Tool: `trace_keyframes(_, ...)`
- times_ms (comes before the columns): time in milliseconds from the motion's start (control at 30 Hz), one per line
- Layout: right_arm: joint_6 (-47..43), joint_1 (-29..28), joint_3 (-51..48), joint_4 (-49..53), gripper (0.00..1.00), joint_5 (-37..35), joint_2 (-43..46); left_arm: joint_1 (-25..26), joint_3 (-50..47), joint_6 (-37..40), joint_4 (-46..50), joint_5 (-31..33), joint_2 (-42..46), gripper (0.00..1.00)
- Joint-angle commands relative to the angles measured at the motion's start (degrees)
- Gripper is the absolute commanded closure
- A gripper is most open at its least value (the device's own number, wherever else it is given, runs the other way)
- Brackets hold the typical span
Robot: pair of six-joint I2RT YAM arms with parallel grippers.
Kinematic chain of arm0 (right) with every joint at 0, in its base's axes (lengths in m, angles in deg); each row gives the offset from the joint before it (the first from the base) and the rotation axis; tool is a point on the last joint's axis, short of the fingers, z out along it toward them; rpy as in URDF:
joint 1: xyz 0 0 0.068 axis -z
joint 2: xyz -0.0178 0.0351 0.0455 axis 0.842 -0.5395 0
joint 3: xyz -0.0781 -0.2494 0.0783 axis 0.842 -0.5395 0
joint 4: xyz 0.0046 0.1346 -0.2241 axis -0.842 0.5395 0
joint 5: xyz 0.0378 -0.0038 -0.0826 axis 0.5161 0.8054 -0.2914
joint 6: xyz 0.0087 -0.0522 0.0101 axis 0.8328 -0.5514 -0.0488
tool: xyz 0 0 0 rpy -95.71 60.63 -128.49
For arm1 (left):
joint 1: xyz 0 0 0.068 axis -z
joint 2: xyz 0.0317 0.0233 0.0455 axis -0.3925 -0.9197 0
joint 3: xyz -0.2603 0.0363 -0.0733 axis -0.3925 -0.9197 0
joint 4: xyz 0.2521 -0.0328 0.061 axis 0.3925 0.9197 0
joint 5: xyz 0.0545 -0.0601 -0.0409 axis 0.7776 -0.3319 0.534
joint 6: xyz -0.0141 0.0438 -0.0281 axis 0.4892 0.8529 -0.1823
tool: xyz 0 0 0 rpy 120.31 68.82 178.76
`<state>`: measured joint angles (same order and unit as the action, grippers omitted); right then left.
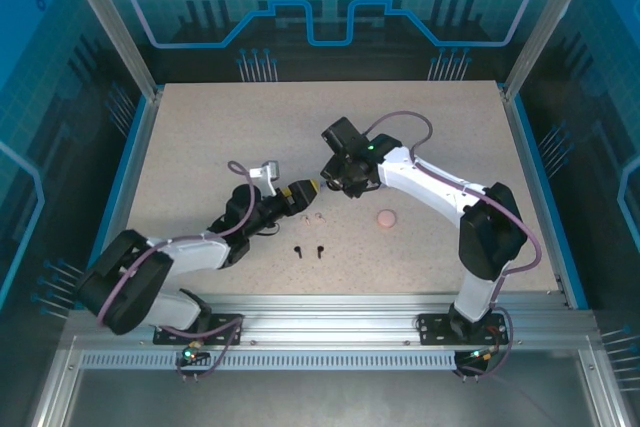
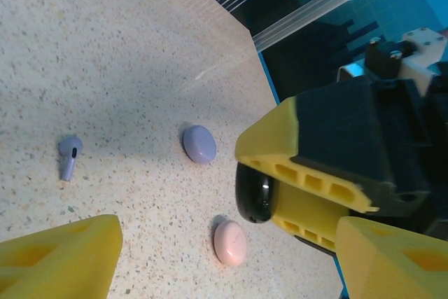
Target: Insert wireless bluetooth earbuds into charging case
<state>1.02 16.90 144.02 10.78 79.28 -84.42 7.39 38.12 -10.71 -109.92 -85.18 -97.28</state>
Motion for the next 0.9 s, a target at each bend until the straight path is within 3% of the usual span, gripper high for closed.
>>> trace_keyframes(0,1.97,0.37,2.43,-0.69,0.59,1.18,-1.22,0.26,-1.15,-2.98,-13.82,-2.67,-5.52,0.24)
trace_keyframes(167,1.24,0.39,3.32,-0.97,0.59,1.81,-1.72,0.35,-1.67,-5.25,-23.78,-2.73,-12.93,0.3)
trace_keyframes(333,0.82,0.36,3.06,-1.21,0.59,1.83,-1.95,1.09,-1.8,-4.6,-26.74,-1.8,-15.42,0.32)
trace_keyframes(633,0.63,0.12,1.53,-2.88,0.59,3.09,-1.4,4.85,0.92,1.79,-15.42,1.81,-9.06,0.33)
trace_keyframes(867,0.98,-0.16,-1.23,-4.32,0.59,3.0,1.09,5.15,1.91,1.01,-17.44,2.94,-10.97,0.42)
